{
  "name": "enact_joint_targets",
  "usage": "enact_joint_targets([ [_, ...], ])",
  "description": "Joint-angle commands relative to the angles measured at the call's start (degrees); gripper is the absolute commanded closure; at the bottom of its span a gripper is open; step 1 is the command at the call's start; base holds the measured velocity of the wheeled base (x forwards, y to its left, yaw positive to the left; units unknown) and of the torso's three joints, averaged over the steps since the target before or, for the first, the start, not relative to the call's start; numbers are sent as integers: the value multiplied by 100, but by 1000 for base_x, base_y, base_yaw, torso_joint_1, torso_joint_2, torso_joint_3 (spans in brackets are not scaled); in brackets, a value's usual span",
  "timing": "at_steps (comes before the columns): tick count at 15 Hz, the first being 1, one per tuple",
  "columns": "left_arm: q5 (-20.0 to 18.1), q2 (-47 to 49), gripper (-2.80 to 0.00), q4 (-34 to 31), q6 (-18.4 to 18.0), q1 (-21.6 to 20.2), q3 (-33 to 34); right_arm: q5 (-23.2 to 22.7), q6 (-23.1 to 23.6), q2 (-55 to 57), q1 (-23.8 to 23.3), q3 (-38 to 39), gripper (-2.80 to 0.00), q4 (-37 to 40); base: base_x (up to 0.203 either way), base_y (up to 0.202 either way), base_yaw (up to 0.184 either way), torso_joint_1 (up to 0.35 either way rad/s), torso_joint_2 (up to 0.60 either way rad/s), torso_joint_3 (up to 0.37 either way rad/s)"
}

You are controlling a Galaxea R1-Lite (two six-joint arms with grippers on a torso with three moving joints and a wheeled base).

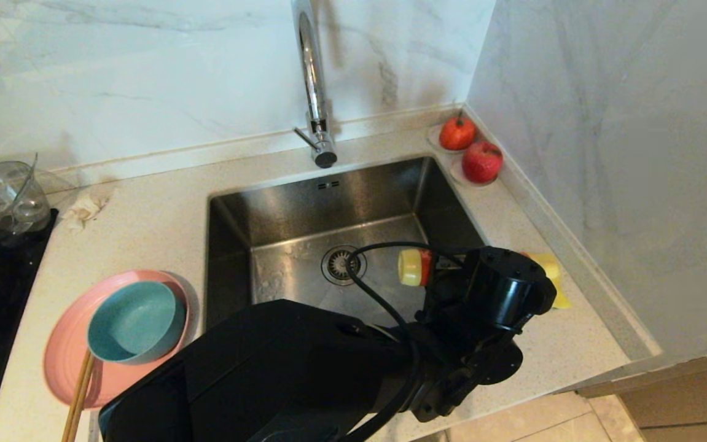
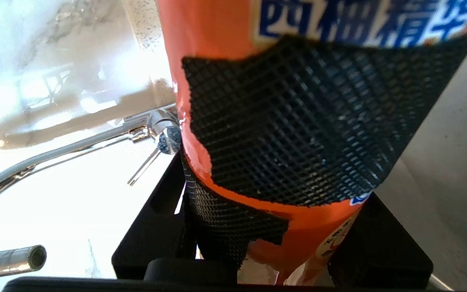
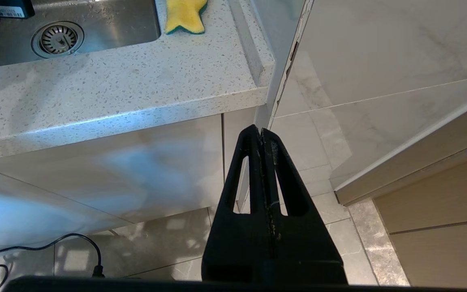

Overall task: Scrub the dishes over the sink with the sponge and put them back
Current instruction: Squeeze it onto the sponge

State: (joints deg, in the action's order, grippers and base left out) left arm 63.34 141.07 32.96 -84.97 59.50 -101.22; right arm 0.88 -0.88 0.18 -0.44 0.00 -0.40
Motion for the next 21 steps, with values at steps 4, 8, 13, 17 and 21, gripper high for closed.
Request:
enact_joint_targets([
  [4, 38, -9, 0, 127, -71, -1, 68, 0, 0, -1, 0, 0, 0, -3, 0, 0, 0, 0, 0, 0],
  [8, 29, 18, 0, 140, -72, -9, 84, 0, 0, -1, 0, 0, 0, -4, 0, 0, 0, 0, 0, 0],
  [13, 29, 52, 0, 210, -81, 0, 85, 0, 0, -1, 0, 0, 0, -4, 0, 0, 0, 0, 0, 0],
  [17, 250, 3, 0, 590, -136, 14, 7, 0, 0, -1, 0, 0, 0, 5, 0, 0, 0, 0, 0, 0],
  [21, 293, -350, 0, 608, -160, 53, -55, 0, 0, -1, 0, 0, 0, -4, 0, 0, 0, 0, 0, 0],
])
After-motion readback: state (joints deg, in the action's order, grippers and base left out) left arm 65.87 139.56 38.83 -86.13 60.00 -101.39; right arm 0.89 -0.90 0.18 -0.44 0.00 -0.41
